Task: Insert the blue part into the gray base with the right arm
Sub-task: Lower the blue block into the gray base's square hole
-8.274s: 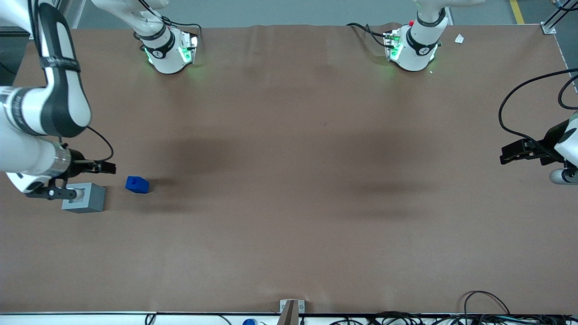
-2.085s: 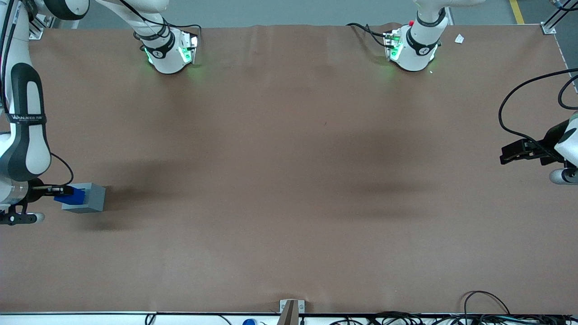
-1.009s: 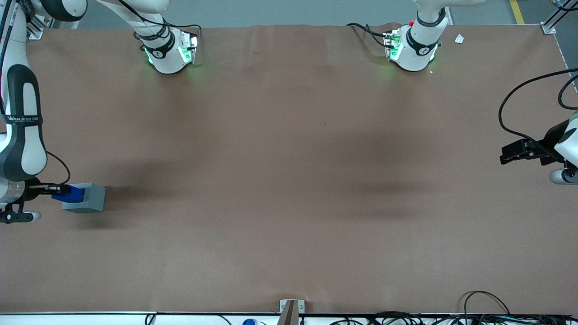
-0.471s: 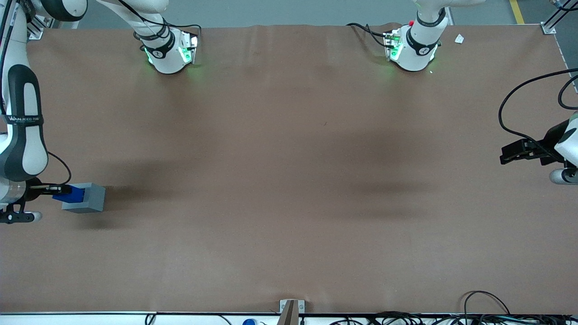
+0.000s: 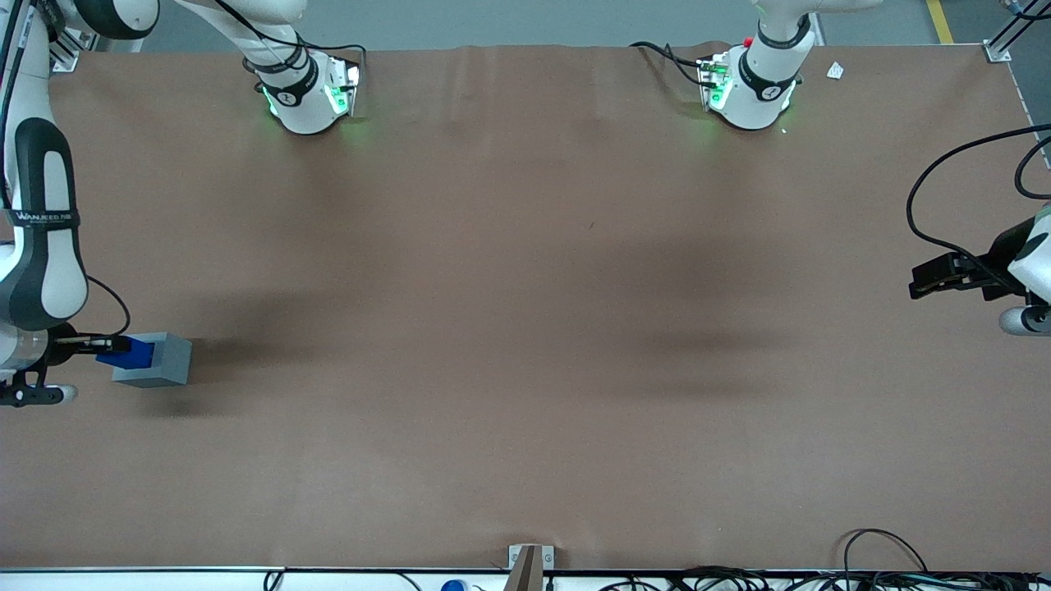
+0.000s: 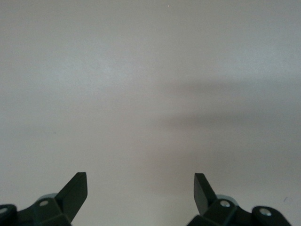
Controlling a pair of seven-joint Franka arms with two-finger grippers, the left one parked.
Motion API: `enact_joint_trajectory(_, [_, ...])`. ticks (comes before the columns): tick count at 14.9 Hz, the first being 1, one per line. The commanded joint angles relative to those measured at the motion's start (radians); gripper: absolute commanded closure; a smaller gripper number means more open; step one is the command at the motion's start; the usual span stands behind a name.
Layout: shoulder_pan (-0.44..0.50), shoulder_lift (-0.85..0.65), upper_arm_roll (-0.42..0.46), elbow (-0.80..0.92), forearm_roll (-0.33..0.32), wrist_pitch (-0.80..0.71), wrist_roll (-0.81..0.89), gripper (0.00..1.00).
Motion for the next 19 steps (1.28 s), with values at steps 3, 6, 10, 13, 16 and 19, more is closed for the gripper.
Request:
enact_joint_trajectory(3, [-0.011, 0.020, 0.009, 0.004, -0.015, -0.002, 0.001, 0.98])
enact_joint_trajectory(6, [-0.011, 0.021, 0.011, 0.001, -0.015, -0.002, -0.001, 0.98])
enact_joint_trajectory(10, [-0.009, 0.020, 0.011, -0.001, -0.015, -0.009, -0.001, 0.98])
enact_joint_trajectory(13, [-0.011, 0.020, 0.011, -0.001, -0.015, -0.017, -0.010, 0.98])
enact_joint_trajectory(16, [-0.012, 0.020, 0.011, -0.001, -0.015, -0.014, -0.010, 0.98])
enact_joint_trajectory(19, [-0.014, 0.021, 0.011, -0.001, -0.015, -0.009, -0.010, 0.98])
